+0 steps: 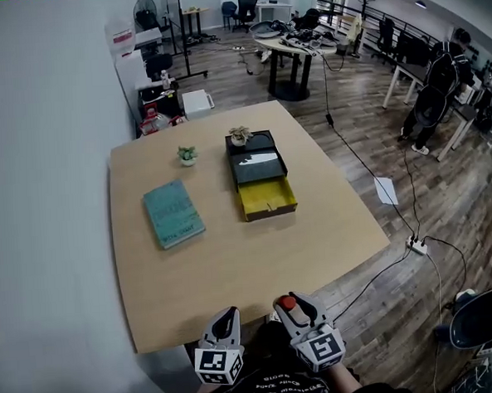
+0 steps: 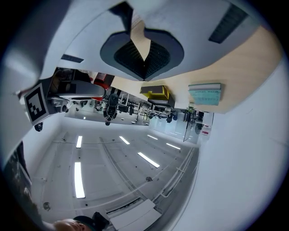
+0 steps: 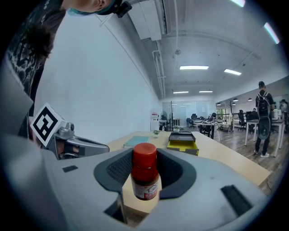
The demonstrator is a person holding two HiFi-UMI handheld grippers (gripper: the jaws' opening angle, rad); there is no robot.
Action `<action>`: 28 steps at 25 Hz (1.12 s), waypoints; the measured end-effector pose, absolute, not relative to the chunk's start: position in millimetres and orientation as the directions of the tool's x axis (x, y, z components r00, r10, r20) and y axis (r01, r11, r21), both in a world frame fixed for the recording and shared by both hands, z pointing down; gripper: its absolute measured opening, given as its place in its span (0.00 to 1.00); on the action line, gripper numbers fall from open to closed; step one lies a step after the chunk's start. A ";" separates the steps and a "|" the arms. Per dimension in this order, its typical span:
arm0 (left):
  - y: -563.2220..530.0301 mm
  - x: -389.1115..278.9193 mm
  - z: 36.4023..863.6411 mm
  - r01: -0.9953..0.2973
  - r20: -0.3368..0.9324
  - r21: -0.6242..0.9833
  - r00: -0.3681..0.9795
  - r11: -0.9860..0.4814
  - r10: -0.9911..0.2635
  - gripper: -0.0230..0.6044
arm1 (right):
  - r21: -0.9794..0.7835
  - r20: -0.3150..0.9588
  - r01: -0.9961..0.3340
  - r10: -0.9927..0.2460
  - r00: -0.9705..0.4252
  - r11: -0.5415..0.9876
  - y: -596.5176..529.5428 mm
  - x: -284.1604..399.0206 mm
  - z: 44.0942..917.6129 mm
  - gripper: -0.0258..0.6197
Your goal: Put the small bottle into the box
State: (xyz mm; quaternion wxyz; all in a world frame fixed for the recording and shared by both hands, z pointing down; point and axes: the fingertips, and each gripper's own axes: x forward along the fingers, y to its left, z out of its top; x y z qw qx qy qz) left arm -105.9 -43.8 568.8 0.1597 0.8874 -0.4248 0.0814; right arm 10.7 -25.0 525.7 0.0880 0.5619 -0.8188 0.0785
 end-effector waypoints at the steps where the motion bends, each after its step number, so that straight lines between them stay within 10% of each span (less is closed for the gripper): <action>1: -54.6 -99.9 568.3 -0.784 0.282 0.212 0.621 -0.584 -0.731 0.04 | -0.029 0.233 -0.932 -0.904 -0.357 0.361 -36.0 17.7 524.9 0.29; 28: -218.3 0.5 559.0 -0.893 0.288 0.196 0.447 -0.405 -0.847 0.04 | -0.060 0.215 -0.864 -0.838 -0.501 0.501 -230.5 136.2 517.5 0.29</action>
